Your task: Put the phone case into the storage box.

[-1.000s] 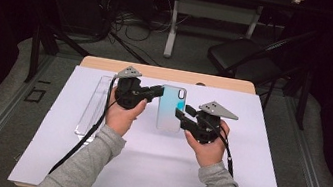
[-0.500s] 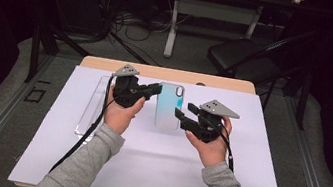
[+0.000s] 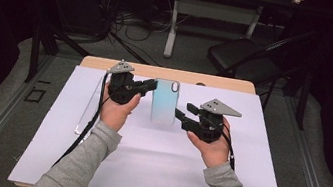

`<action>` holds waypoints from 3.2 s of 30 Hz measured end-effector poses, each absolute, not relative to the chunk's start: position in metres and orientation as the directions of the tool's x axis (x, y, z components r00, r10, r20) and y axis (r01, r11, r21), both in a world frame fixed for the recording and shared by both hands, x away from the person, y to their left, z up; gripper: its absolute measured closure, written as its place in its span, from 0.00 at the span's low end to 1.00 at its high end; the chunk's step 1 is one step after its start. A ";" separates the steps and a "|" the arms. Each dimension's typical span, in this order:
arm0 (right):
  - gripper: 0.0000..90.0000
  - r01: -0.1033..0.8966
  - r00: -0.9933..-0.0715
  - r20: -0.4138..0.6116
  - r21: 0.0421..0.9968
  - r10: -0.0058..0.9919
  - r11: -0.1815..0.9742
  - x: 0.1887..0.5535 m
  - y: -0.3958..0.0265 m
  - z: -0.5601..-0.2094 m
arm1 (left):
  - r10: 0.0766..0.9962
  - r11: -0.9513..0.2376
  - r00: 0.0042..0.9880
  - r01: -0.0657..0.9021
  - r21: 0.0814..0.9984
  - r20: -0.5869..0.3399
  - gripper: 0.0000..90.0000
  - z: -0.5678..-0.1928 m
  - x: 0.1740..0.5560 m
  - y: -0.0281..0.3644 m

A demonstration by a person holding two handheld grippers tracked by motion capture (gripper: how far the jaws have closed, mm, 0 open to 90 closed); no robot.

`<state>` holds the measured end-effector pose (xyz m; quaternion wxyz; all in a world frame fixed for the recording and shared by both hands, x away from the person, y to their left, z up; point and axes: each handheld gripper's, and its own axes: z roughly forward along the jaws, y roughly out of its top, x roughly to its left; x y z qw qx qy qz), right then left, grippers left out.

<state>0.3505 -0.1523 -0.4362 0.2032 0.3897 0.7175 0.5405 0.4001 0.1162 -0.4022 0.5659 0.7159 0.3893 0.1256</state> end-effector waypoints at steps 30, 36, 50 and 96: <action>0.34 0.304 -0.601 0.084 0.944 0.795 0.130 0.357 -0.159 -0.437 | 0.769 -0.033 0.604 0.363 0.931 -0.208 0.93 -0.382 0.415 0.170; 0.29 0.305 -0.598 0.080 0.943 0.798 0.133 0.358 -0.159 -0.438 | 0.785 -0.035 0.588 0.357 0.934 -0.195 0.93 -0.379 0.420 0.185; 0.18 0.305 -0.577 0.064 0.942 0.814 0.142 0.360 -0.161 -0.438 | 0.821 -0.006 0.533 0.363 0.932 -0.202 0.93 -0.376 0.429 0.217; 0.09 0.358 -0.534 0.098 0.926 0.840 0.120 0.364 -0.161 -0.442 | 0.870 0.013 0.459 0.341 0.940 -0.179 0.93 -0.381 0.461 0.267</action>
